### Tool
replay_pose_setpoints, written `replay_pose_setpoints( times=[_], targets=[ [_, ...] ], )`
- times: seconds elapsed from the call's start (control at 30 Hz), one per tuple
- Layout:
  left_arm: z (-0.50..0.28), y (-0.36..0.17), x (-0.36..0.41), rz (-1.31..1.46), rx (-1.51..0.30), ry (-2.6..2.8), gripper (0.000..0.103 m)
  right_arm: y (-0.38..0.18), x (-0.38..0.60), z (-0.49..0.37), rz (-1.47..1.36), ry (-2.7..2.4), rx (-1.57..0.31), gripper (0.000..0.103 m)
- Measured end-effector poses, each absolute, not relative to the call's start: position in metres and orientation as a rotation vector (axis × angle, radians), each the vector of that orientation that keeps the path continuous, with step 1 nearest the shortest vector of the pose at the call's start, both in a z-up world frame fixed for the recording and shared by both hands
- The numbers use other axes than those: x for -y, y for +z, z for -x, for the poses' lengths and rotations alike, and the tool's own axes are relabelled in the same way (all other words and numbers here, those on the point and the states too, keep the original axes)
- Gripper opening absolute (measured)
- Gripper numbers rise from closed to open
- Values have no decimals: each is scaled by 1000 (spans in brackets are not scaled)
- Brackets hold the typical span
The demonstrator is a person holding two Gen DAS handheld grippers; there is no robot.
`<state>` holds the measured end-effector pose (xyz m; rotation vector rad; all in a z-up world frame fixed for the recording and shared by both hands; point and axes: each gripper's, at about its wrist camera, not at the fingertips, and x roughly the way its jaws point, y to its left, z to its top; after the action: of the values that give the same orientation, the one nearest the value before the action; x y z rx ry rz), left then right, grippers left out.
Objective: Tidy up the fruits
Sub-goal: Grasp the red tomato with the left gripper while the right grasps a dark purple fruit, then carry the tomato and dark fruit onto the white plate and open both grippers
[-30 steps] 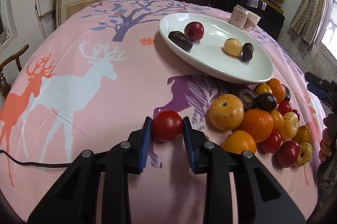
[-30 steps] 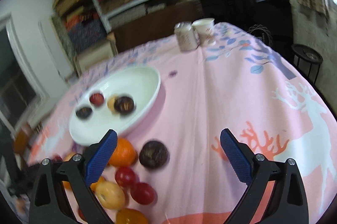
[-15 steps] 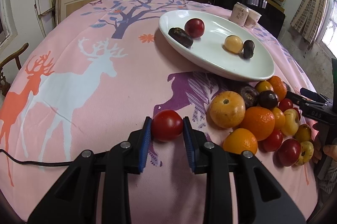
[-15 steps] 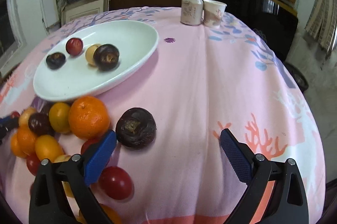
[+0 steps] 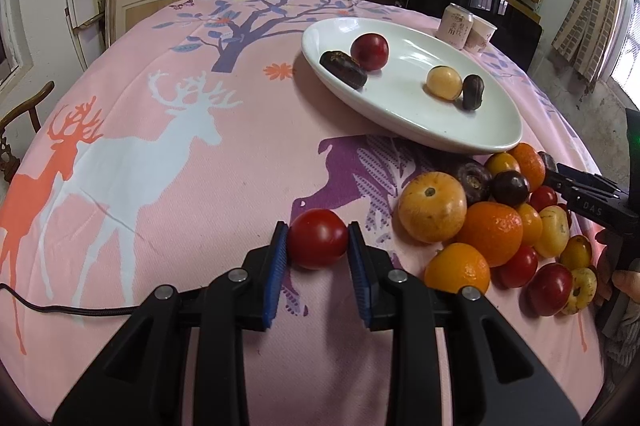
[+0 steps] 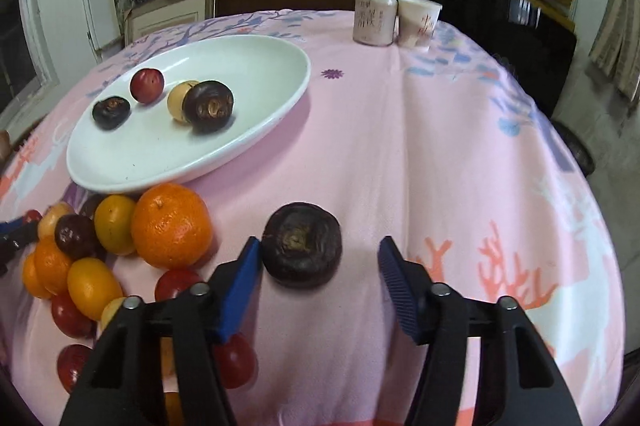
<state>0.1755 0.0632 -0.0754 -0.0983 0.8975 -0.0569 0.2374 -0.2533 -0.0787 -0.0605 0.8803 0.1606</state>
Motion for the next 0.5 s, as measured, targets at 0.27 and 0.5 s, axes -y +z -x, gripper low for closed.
replay_pose_setpoints(
  times=[0.27,0.5],
  targets=[
    [-176,-78,-62,91,-905,-59,31,-79,247,-235,44,200,-886,41],
    [-176,-77,-62,104,-900,-68,30,-77,255,-236,-2,197,-874,41]
  ],
)
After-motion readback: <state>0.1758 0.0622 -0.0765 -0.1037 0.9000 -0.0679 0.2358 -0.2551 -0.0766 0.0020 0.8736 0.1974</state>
